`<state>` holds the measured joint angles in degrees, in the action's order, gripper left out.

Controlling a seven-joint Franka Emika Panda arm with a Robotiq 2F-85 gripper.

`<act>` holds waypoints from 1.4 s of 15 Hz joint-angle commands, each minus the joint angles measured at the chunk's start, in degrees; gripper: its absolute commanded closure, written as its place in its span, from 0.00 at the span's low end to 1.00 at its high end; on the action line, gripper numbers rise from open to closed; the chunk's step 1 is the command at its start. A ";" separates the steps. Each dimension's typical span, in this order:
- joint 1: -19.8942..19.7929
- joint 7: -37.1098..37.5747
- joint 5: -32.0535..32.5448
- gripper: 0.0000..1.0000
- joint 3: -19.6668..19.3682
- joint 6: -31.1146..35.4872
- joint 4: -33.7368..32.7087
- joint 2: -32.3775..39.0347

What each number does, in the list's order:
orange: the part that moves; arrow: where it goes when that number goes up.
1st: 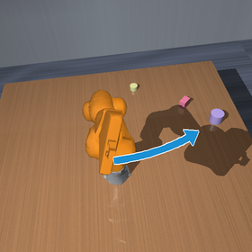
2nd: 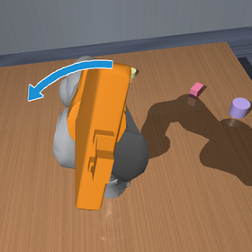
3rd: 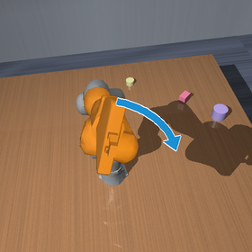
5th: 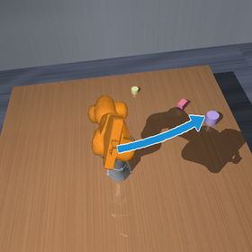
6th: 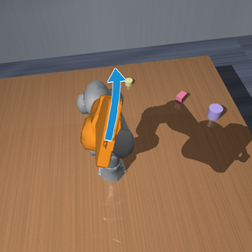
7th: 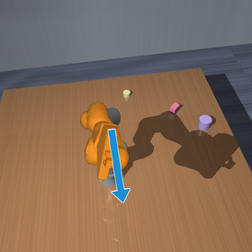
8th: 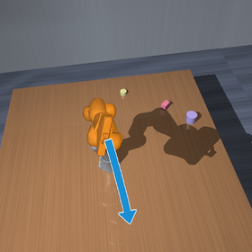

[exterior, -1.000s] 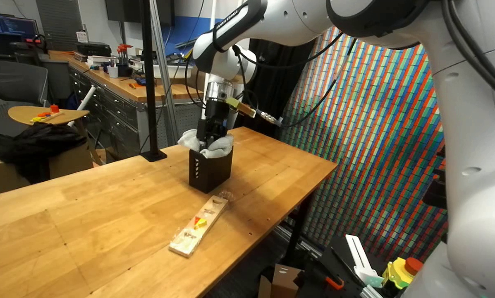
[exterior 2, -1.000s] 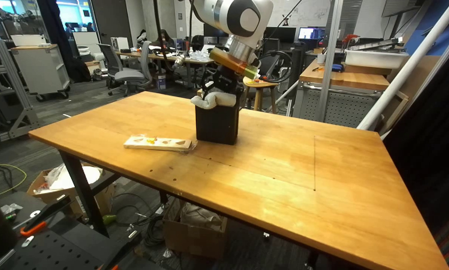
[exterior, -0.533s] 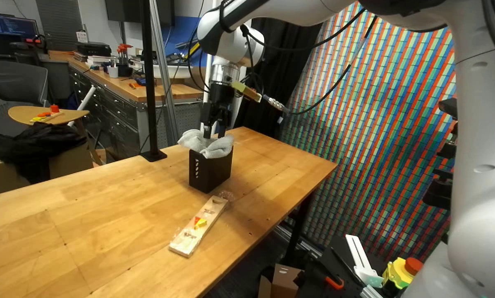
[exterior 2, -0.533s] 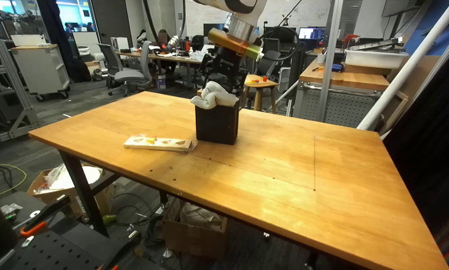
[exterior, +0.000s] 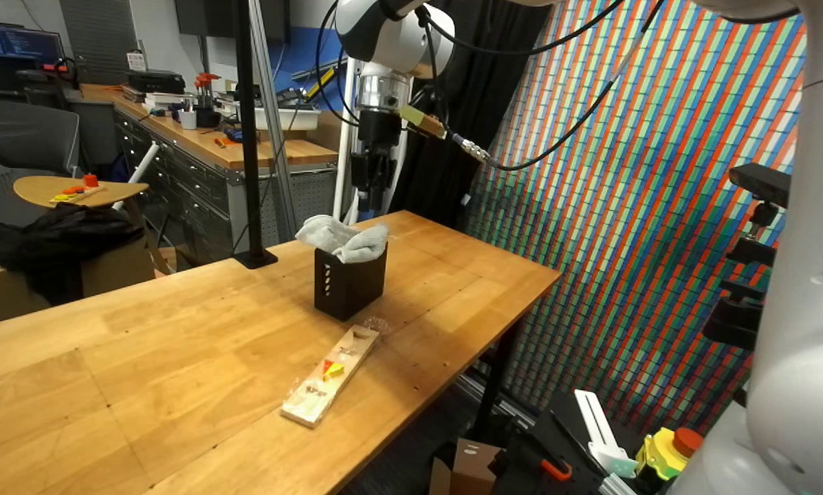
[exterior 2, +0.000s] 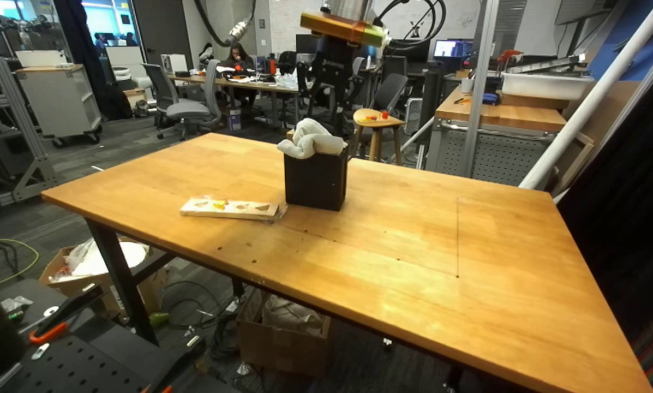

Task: Put the white towel in the black box

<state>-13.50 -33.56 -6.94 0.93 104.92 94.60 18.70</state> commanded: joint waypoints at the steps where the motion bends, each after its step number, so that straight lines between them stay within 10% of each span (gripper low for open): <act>1: 1.96 -0.90 1.89 0.80 -0.83 0.18 0.65 -1.83; 4: 3.11 -1.17 3.35 0.99 -0.57 -0.23 -1.43 -0.43; 21: 3.49 1.36 4.81 1.00 -1.44 3.02 -6.86 8.43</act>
<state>-10.39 -33.72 -2.56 -0.45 107.47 90.59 25.20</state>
